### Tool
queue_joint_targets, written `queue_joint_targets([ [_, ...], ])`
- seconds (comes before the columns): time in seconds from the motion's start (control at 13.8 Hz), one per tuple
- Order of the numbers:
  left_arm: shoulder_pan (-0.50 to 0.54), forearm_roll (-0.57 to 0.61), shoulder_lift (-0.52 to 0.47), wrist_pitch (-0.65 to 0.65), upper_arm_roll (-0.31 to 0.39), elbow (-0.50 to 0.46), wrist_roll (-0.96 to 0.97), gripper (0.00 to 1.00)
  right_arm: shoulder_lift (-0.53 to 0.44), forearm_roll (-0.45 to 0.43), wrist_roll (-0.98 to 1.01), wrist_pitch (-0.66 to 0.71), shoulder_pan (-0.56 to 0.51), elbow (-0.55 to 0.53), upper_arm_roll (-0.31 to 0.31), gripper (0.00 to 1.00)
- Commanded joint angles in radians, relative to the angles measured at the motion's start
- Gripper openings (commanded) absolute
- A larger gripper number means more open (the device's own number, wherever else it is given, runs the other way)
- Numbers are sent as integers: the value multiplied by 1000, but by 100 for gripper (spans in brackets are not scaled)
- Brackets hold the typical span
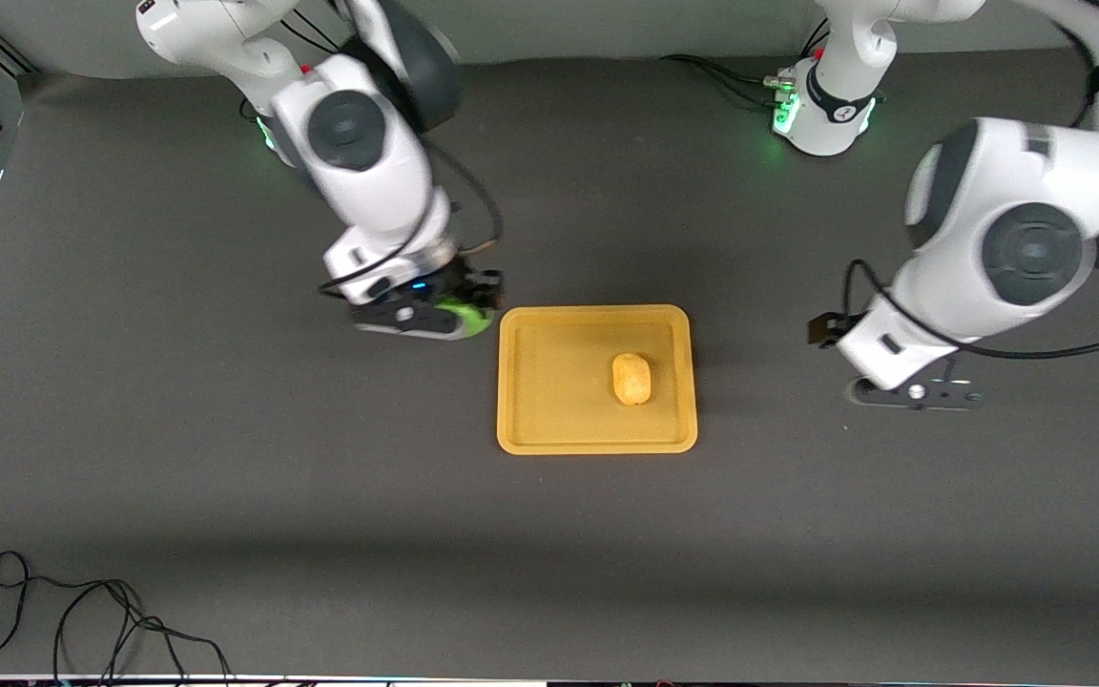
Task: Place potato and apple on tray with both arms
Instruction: 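Lower the apple onto the tray with the right gripper while the left withdraws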
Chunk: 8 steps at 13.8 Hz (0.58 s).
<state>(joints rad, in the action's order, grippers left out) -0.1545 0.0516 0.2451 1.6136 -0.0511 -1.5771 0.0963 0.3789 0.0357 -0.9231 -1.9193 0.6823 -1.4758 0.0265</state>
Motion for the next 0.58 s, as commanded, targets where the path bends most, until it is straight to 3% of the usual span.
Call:
queue_joint_targets([
  [0.0, 84, -21, -65, -43, -7, -40, -137, 100, 162, 7, -138, 33, 89, 218, -11, 43],
  [0.51, 213, -29, -220, 3, -6, -185, -320, 100, 264, -19, -141, -114, 100, 157, -19, 43],
])
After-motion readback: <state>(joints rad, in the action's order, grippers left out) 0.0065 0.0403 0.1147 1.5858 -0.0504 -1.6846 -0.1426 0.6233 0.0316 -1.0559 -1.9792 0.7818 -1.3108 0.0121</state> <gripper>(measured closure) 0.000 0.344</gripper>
